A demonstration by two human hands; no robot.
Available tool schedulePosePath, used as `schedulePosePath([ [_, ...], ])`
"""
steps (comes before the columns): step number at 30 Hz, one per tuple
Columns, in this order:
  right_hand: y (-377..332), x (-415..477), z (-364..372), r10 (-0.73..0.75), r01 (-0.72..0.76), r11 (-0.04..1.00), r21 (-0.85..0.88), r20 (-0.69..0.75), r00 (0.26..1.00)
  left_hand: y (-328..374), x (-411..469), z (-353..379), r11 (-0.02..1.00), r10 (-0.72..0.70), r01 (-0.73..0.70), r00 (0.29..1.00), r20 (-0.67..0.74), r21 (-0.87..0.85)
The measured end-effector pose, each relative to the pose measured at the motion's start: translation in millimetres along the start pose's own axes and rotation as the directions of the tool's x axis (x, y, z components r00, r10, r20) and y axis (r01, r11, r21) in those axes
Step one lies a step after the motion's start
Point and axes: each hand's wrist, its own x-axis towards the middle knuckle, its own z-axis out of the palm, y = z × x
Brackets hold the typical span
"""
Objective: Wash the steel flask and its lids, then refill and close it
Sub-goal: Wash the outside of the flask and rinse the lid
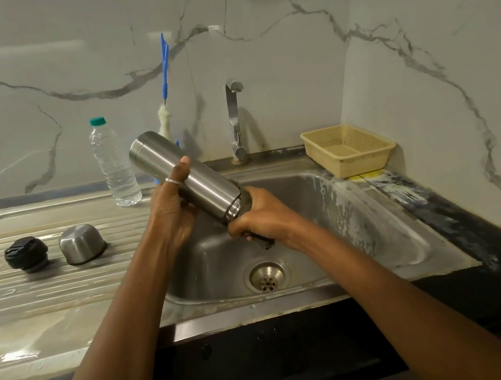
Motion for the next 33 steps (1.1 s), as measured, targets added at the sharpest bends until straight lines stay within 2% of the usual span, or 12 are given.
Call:
schedulePosePath([
  [4,12,10,10,-0.320,0.142,0.815,-0.561,-0.233,0.918,-10,-2,9,0.987,-0.064,0.068,0.997,-0.034,0.146],
  [7,19,14,13,-0.370,0.151,0.734,-0.662,-0.203,0.906,-16,-3,9,0.986,-0.069,0.088,0.988,-0.138,0.140],
  [9,13,12,12,-0.204,0.094,0.857,-0.507,-0.165,0.965,-15,-4,6,0.986,-0.046,0.070,0.987,-0.156,0.154],
  [11,5,7,6,0.029,-0.029,0.999,-0.031,-0.001,1.000,-13,-5,3,0.986,-0.030,0.049,0.993,-0.118,0.162],
  [14,4,4,-2,0.085,-0.127,0.949,0.290,0.153,0.985,-6,-7,4,0.984,-0.034,0.036,0.999,-0.014,0.173],
  [18,4,3,2,-0.073,0.045,0.982,-0.184,-0.147,0.986,0,-8,11,0.980,-0.085,0.087,0.996,-0.022,0.177],
  [23,20,6,11,-0.437,0.201,0.663,-0.721,-0.155,0.886,-10,-10,10,0.984,-0.072,0.097,0.983,-0.169,0.150],
  [25,15,3,12,-0.337,0.177,0.748,-0.640,-0.135,0.932,-10,-11,4,0.987,-0.064,0.085,0.987,-0.150,0.139],
  [27,5,-3,7,-0.103,0.084,0.962,-0.260,-0.060,0.993,-9,-12,-1,0.987,-0.055,0.068,0.995,-0.088,0.146],
  [29,0,-6,0,0.013,-0.024,0.994,0.111,0.097,0.995,-5,-13,-1,0.984,-0.040,0.044,0.999,-0.026,0.173],
  [31,-1,-7,-3,0.008,-0.021,0.990,0.142,0.094,0.996,-2,-12,1,0.981,-0.040,0.039,0.999,0.005,0.188],
  [33,-1,-5,0,-0.042,0.037,0.995,-0.091,-0.053,0.998,1,-10,6,0.977,-0.060,0.063,0.998,-0.019,0.204],
])
